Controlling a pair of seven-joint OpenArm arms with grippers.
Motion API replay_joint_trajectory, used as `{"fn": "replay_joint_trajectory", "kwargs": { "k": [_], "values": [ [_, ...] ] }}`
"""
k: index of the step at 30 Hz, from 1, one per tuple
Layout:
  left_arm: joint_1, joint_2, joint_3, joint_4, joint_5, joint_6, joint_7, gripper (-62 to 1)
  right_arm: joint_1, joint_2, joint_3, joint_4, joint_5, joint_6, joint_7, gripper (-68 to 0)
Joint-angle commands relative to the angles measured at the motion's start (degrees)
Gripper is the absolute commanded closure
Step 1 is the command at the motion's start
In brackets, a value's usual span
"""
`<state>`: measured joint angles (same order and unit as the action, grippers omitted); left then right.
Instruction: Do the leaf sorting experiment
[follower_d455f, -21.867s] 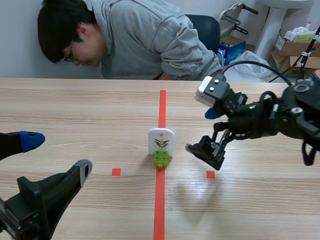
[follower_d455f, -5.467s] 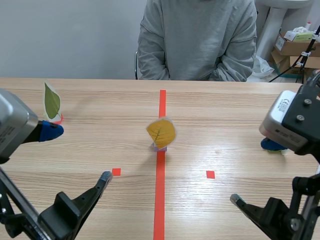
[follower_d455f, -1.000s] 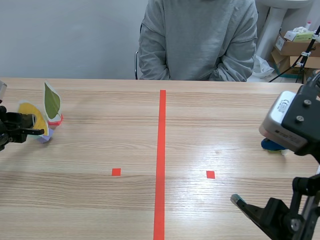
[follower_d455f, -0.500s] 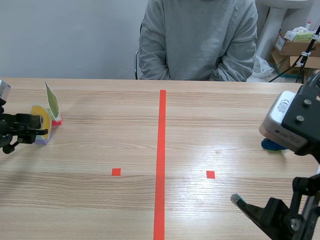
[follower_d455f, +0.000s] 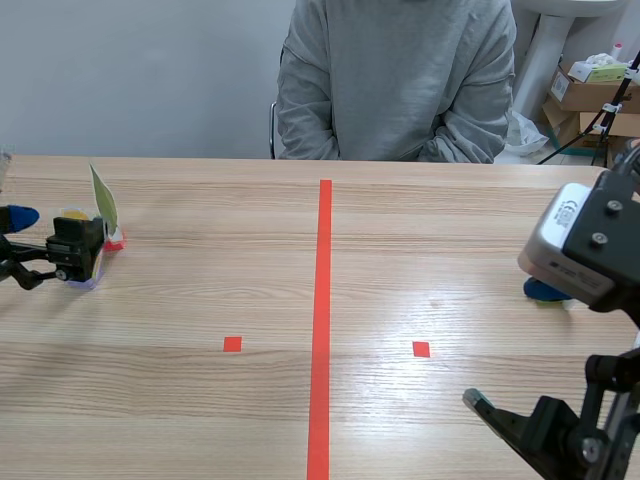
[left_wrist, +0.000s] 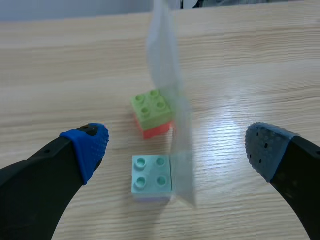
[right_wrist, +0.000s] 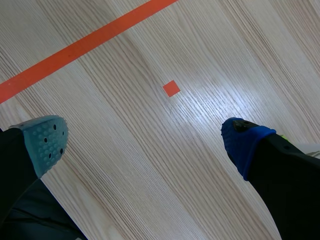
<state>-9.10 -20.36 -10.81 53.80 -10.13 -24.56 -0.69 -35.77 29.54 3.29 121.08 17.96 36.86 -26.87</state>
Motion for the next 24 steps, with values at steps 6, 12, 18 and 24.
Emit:
{"fn": "replay_joint_trajectory", "kwargs": {
  "k": [6, 12, 18, 24],
  "values": [
    [15.06, -1.73, 1.18, 25.07, -0.09, -6.75, 1.6, -58.5, 0.55, 0.39, 0.66, -0.07, 0.48, -0.24, 2.71, -64.0],
    [29.75, -1.73, 4.57, 41.94, -5.2, -6.75, 3.04, -58.5, 0.55, 0.42, 0.66, -0.07, 1.14, -0.24, 4.37, -64.0],
    [40.22, -2.19, 7.04, 50.95, -6.93, -6.73, 3.72, -58.5, -0.31, 0.44, 0.87, -0.39, 5.7, 0.22, 5.42, -64.0],
    [47.67, -3.69, 7.37, 56.02, -8.48, -6.71, 3.69, -58.5, -3.26, 0.66, 4.24, -4.22, 9.62, 5.86, 11.02, -64.0]
  ]
}}
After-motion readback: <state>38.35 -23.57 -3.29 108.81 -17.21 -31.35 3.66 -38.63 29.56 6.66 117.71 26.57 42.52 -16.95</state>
